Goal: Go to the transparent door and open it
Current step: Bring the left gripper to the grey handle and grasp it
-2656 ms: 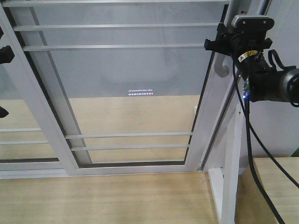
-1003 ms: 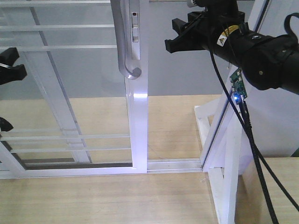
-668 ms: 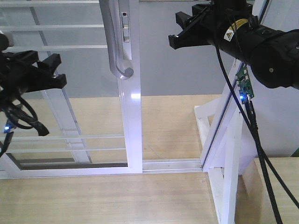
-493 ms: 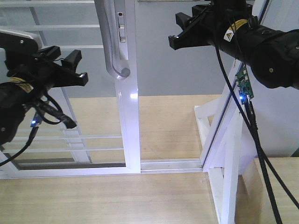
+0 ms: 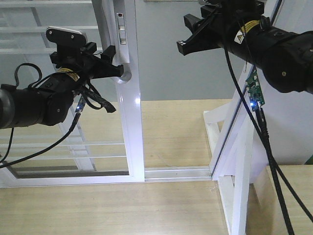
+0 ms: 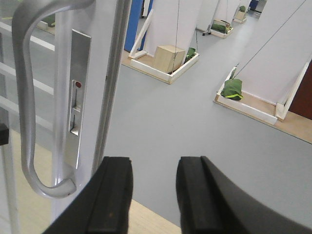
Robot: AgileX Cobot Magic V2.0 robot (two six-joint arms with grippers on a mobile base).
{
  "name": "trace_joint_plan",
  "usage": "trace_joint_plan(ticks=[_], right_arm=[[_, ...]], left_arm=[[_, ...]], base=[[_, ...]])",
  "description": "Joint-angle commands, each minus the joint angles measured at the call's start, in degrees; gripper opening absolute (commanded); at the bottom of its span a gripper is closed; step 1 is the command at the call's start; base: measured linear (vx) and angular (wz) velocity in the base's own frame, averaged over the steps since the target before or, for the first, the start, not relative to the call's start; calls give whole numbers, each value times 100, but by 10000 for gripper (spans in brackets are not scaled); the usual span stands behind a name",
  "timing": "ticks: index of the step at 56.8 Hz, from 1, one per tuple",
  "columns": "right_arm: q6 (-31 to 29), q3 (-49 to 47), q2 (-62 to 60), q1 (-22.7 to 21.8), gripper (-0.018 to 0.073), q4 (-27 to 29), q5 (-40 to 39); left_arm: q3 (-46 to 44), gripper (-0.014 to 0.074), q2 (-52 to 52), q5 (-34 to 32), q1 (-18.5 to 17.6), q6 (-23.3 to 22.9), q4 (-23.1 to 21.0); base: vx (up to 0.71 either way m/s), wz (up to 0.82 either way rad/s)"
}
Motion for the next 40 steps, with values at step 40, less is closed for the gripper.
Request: trace_joint_plan(ticks=[40], right_arm=[[-92, -168, -260, -34, 314, 3, -754]], left_arm=[[-1459, 451, 491, -210, 182, 355, -343]], base=[[0, 0]])
